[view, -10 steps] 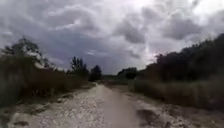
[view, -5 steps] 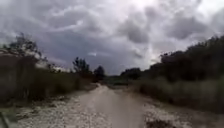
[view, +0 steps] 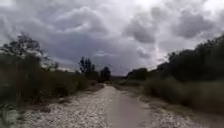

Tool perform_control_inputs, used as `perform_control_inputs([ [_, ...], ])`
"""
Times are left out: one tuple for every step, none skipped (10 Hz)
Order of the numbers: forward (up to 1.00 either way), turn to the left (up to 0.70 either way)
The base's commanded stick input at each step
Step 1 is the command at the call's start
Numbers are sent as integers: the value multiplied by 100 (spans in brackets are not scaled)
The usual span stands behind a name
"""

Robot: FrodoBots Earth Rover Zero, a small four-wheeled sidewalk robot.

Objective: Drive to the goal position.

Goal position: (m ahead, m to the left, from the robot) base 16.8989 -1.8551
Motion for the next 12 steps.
perform_control_inputs([
  [85, 0],
  [85, 0],
  [85, 0],
  [85, 0],
  [85, 0],
  [85, 0],
  [85, 0],
  [85, 0],
  [85, 0],
  [85, 0],
  [85, 0],
  [85, 0],
])
